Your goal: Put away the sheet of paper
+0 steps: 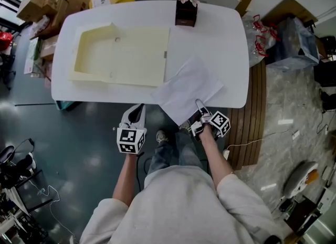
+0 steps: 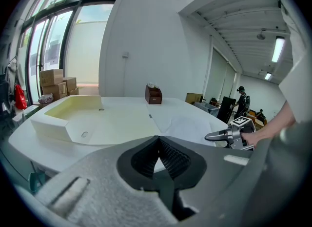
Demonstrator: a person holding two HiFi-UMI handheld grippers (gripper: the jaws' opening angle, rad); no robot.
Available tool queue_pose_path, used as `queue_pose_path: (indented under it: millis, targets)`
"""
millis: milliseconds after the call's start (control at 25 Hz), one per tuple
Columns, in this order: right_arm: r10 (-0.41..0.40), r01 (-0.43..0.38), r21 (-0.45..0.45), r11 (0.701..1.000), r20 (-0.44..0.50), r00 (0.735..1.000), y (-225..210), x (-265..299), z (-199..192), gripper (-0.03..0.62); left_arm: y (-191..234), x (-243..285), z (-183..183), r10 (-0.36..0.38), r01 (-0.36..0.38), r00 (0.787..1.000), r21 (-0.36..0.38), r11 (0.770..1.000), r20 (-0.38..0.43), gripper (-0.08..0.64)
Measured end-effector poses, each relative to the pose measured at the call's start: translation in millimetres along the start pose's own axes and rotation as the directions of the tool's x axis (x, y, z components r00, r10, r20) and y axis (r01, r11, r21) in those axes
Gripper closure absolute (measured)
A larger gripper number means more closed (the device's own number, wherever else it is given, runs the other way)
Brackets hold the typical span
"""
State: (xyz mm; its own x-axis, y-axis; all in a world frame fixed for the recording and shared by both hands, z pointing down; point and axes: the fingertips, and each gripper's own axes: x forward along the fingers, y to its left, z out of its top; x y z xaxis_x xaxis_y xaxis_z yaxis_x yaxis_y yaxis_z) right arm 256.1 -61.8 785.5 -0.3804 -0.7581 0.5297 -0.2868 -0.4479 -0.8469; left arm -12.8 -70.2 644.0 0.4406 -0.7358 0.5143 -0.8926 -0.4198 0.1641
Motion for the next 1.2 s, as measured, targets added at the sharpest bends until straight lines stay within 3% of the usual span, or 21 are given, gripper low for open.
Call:
queue_pose_path:
  millis: [360,480,640,1200]
  targets:
    - [0.023,-0.023,-0.03,0.999,-0.001,1.0,-5,-23,-8,0.358,-10,3,-2,-0.034,0.034,0.999,0.014,0.999,-0.003,0.554]
    - [0.02,-0.02,-0.049,0.999,0.0,1.0,-5,-30,-9,0.424,-12,3,1,-0.041,0.041,0.999,0.021,0.999,0.004,0.554]
    - [-0.012,0.013,-0.062,0.998,0.009,1.0,-10,-38,-10,0.591,-13,-1,4,-0.046,0.046,0.999,0.03,0.999,0.012,0.554]
    - [0.156,-0.153,-0.126,0.98,0.013,0.988,29,-59,-19,0.591,-11,-13,8,-0.047,0.046,0.998,0.026,0.999,0.032,0.554]
